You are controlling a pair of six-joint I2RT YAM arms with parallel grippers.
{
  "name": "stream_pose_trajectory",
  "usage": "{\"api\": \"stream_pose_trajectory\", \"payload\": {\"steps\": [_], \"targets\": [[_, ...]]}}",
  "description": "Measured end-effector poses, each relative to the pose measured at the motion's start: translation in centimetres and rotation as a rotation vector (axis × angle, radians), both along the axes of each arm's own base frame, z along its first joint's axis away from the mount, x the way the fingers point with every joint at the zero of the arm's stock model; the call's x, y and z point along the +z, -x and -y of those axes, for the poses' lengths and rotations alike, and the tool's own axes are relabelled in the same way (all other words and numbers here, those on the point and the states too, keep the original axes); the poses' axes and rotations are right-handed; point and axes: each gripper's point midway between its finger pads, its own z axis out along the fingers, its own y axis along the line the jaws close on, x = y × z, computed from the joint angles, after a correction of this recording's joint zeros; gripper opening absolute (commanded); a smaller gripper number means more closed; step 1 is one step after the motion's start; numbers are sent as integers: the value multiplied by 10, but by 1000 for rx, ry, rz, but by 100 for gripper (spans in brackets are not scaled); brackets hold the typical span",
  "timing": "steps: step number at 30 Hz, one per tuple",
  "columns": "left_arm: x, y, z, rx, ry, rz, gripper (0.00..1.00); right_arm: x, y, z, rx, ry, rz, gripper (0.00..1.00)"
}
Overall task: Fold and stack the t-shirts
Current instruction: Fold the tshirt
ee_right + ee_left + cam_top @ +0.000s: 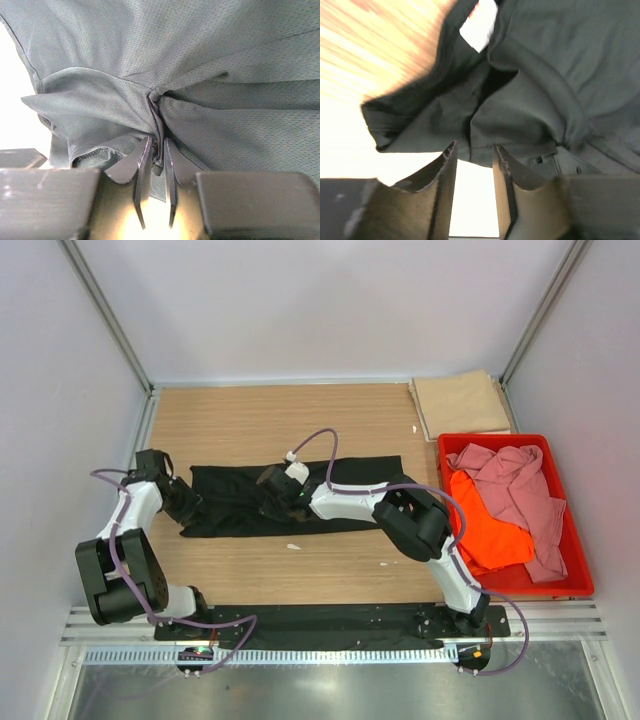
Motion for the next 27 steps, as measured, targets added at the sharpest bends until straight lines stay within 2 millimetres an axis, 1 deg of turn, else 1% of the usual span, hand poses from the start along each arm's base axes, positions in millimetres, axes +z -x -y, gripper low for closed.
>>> {"api": "stream_pose_trajectory", "payload": {"steps": [1,7,9,10,11,12,15,16,21,23,27], "targets": [[-1,2,3,-3,11,1,37,0,0,0,2,-2,-1,24],[-12,11,15,-13,72,-13,35,1,3,-3,13,-17,-10,25],[-14,12,17,-13,82,-16,34,1,3,-4,16,-24,-14,24],[-15,12,17,-11,85,-16,33,1,4,-5,18,-26,-16,21],[-14,11,17,-8,87,-15,29,2,4,-5,20,-29,-18,19],[-14,11,18,-5,90,-13,19,2,5,-6,21,-31,-21,14],[-14,9,18,1,94,-8,0,2,6,-6,23,-34,-24,5],[-14,9,18,1,94,-8,0,2,6,-6,24,-35,-24,1],[-10,10,13,4,70,-25,0,2,7,-5,26,-32,-24,1],[-4,8,8,10,43,-24,0,3,7,-2,26,-24,-21,1],[15,2,1,20,2,19,0,12,6,-2,29,-32,-5,1]]}}
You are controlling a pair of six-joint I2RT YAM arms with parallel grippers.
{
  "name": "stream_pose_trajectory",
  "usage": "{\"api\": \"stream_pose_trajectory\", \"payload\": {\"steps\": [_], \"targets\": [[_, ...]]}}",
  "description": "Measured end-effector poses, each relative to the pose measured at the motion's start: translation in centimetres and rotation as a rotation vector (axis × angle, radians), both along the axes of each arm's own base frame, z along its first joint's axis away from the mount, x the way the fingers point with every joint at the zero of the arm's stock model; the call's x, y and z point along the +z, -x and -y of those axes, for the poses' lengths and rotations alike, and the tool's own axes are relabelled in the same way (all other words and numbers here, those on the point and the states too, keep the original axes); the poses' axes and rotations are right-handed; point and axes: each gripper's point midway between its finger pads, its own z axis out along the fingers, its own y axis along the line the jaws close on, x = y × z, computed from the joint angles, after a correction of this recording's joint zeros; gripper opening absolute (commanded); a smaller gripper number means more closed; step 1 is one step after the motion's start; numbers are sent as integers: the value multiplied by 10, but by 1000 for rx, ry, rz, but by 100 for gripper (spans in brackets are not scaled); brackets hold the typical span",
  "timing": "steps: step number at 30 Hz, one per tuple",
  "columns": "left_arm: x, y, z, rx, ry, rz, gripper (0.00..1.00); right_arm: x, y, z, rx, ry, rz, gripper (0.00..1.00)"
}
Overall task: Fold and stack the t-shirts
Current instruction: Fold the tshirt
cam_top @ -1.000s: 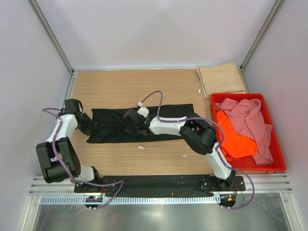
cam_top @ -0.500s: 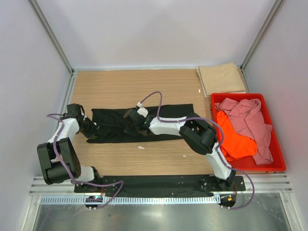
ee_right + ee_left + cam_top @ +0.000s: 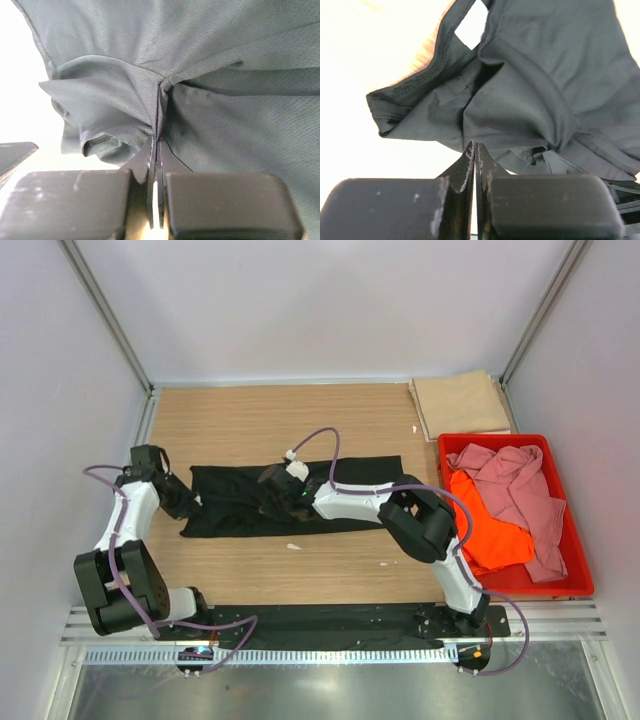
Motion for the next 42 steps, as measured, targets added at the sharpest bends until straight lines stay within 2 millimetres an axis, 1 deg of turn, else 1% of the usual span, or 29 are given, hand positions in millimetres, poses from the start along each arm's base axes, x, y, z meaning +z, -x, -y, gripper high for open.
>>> {"api": "stream_pose_trajectory", "payload": {"steps": [2,4,9,13,14,15,16,17,20,23,25,27,29,31,33,36,38,39,40,42], "targets": [[8,-2,-2,3,-13,21,0,4,0,0,1,-7,4,1],[10,-1,-3,5,-24,23,0,7,0,-1,3,-14,7,1],[6,5,-5,0,-40,0,0,6,4,4,9,-10,5,1],[2,9,-4,-8,-35,-13,0,-1,8,12,50,29,27,1],[1,10,-3,-9,-34,-16,10,-3,9,14,68,40,37,3],[0,11,-3,-12,-35,-18,15,-4,9,14,87,46,48,6],[-1,12,-3,-11,-33,-22,20,-5,10,14,112,51,60,10],[-2,13,-3,-12,-32,-26,27,-5,11,13,135,50,69,17],[-4,13,-3,-15,-33,-32,33,2,13,5,206,28,112,24],[-7,9,-5,-17,-34,-44,32,7,13,-1,265,16,152,27],[-9,-3,-8,-19,-31,-46,31,8,13,-1,291,32,169,28],[-10,-20,-12,-23,-23,-40,29,10,13,1,312,54,183,29],[-13,-40,-16,-29,-17,-32,27,18,13,8,328,83,201,31],[-16,-58,-20,-34,-13,-29,27,35,14,15,335,97,232,31],[-21,-74,-25,-34,-15,-23,27,61,12,24,332,93,280,31],[-29,-94,-30,-35,-10,-28,27,104,7,35,315,68,365,31],[-36,-106,-33,-36,-7,-33,27,123,3,43,301,61,408,31],[-40,-111,-34,-36,-6,-39,27,129,1,47,295,65,424,31],[-44,-116,-36,-37,-5,-42,27,130,0,51,289,73,433,31],[-50,-129,-39,-40,-3,-47,27,124,-3,59,278,107,445,31]]}}
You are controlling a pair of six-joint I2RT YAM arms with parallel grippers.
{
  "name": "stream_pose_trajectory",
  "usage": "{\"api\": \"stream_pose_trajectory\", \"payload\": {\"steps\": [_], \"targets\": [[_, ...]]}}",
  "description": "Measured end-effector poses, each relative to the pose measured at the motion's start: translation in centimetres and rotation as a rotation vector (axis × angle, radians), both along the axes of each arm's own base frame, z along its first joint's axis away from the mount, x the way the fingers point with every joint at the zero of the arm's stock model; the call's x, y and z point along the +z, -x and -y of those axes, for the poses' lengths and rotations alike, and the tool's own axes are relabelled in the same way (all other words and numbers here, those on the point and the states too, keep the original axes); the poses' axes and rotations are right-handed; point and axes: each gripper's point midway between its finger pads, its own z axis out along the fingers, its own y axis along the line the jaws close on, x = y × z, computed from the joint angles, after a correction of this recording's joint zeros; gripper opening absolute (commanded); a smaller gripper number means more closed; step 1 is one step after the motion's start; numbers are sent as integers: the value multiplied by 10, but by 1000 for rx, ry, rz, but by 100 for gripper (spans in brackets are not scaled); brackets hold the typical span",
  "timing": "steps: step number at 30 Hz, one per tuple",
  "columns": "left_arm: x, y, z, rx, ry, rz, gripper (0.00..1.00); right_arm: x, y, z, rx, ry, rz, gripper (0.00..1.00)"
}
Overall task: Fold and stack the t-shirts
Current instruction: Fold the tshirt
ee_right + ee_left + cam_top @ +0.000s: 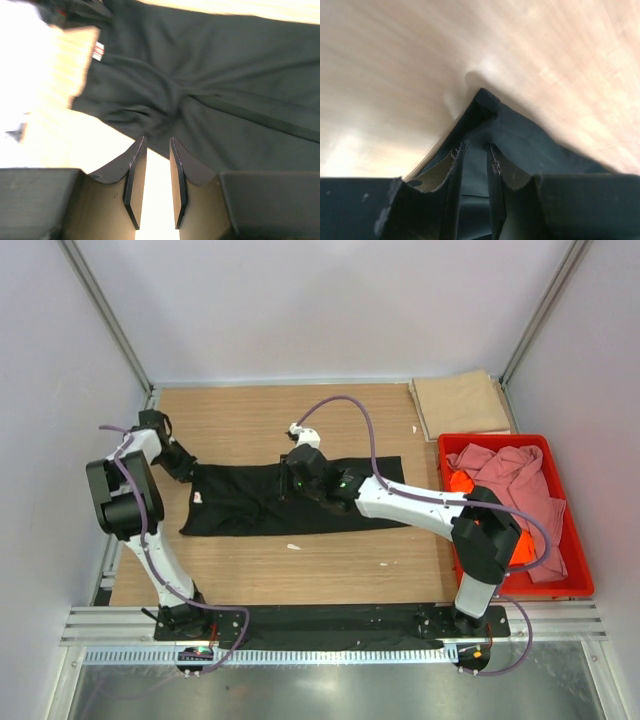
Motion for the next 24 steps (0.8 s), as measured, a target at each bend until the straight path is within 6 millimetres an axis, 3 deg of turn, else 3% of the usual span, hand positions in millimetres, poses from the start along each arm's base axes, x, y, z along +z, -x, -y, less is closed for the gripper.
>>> {"api": "stream_pose_trajectory", "payload": {"steps": [5,10,14,18,21,24], "targets": [[2,-48,-7,-18,-2,54,28,-32,-7,29,-53,129,14,31],[5,-106,-6,-51,19,140,33,-44,-19,49,-103,201,36,31],[12,-157,4,-93,74,241,38,-53,-33,62,-140,244,46,31],[31,-193,20,-126,134,336,43,-69,-47,79,-172,292,27,30],[54,-204,31,-148,165,399,45,-78,-58,96,-203,328,8,30],[72,-194,42,-168,159,423,45,-81,-67,113,-235,361,4,29]]}}
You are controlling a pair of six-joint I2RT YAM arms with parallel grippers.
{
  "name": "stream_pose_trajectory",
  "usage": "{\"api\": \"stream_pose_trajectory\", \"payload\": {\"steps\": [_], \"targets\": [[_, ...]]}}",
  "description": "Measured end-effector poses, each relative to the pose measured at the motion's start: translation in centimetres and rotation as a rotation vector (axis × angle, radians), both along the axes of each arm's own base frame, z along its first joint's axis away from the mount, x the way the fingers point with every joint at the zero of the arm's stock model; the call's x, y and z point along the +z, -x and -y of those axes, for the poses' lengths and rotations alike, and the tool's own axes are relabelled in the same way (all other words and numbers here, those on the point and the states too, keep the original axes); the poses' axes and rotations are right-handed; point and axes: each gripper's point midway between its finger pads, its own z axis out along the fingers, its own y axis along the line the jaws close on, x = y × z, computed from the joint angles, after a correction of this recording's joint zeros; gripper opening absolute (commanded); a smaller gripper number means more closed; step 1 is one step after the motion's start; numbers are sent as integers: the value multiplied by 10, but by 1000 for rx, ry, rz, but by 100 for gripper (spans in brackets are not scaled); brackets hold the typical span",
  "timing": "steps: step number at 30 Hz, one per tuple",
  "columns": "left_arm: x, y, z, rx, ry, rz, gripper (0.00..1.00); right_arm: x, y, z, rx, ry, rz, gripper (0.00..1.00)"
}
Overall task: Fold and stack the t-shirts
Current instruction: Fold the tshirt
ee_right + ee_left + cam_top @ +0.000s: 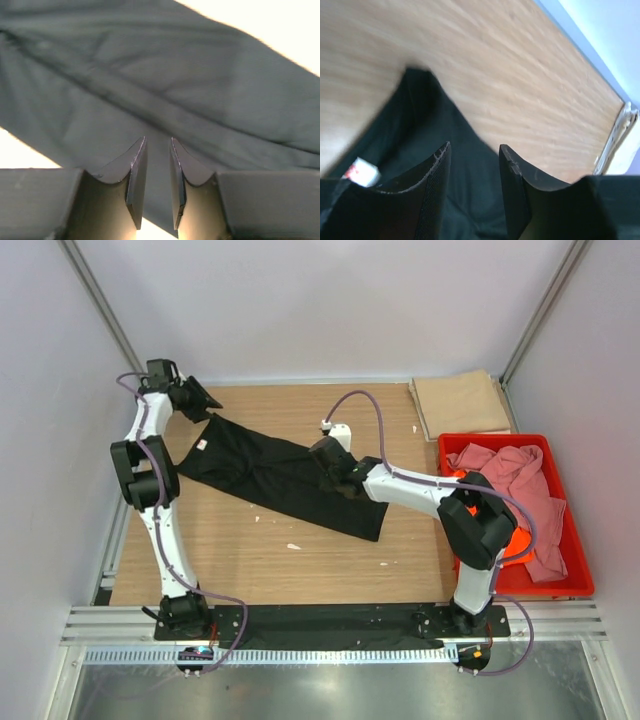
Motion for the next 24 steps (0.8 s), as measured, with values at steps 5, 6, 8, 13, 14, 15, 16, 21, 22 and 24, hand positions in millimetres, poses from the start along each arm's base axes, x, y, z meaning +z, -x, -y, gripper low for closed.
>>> {"api": "stream_pose_trajectory", "payload": {"steps": [5,6,8,13,14,15,16,21,22,24], "targets": [[19,34,18,-22,-39,-10,45,-13,-10,44,-29,91,-40,30],[21,38,21,-29,-44,-7,45,-17,-11,55,-31,114,-56,30],[18,43,28,-42,-46,-13,45,-23,-14,76,-33,161,-87,24],[-9,44,34,-53,-39,-58,44,-28,-23,114,-56,233,-126,22],[-18,44,34,-53,-37,-72,44,-30,-25,120,-59,244,-131,22],[-29,44,34,-53,-35,-90,43,-31,-27,122,-58,253,-135,22],[-37,43,33,-51,-34,-105,43,-34,-28,125,-56,264,-141,22],[-57,34,33,-53,-17,-125,43,-54,-29,129,-34,315,-186,22],[-57,29,32,-50,-23,-118,43,-56,-28,129,-31,321,-193,22],[-59,22,31,-49,-25,-111,44,-62,-24,132,-31,333,-210,22]]}}
